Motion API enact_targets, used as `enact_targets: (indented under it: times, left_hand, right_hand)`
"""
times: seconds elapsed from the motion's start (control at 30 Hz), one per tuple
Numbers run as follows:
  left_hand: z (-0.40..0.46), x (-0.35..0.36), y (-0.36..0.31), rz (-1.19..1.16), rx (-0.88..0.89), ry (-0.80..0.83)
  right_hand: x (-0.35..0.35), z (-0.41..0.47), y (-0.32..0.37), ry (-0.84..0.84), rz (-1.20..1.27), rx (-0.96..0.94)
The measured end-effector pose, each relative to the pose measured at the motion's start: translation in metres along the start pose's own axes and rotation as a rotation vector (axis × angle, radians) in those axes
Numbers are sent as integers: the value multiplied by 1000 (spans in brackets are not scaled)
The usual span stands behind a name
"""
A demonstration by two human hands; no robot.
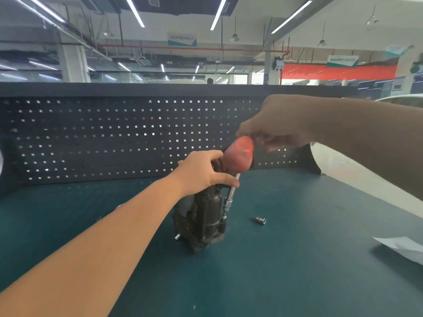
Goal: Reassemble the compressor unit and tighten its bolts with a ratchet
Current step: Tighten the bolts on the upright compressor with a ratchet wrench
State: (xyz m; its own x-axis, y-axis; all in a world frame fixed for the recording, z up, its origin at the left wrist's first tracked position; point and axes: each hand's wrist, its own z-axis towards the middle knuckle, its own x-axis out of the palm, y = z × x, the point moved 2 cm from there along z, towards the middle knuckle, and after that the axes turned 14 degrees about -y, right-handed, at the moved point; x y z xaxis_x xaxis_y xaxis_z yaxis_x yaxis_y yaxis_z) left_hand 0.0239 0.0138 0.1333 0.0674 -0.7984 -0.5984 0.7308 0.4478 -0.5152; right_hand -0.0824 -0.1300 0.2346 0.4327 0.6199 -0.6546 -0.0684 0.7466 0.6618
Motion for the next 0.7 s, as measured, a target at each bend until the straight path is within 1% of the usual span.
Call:
enact_targets:
  times: [0.07, 0.2, 0.27, 0.33, 0.4, 0.47, 0.6, 0.7]
  left_hand:
    - [-2, 4, 3, -41, -20, -66]
    - [-3, 2, 8, -1, -3, -175]
    - [-7, -2, 13, 22, 54, -138]
    - [-14, -5, 23, 99, 115, -21]
    - [-18, -7, 30, 150, 190, 54]
    - [-19, -7, 28, 145, 218, 65]
    - [-16, -6, 26, 129, 194, 86]
    - [-16, -6, 29, 171, 178, 34]
  right_hand:
    - [6, -5, 0, 12, 125, 88]
    - [12, -7, -2, -36, 272, 133]
    - [13, -7, -6, -60, 319, 114]
    - [14, -8, -10, -60, 356, 66]
    - [15, -9, -15, -43, 357, 27]
    - [15, -8, -20, -26, 334, 18]
    - [6, -10, -31, -32, 244, 18]
    - [1, -11, -38, -36, 272, 51]
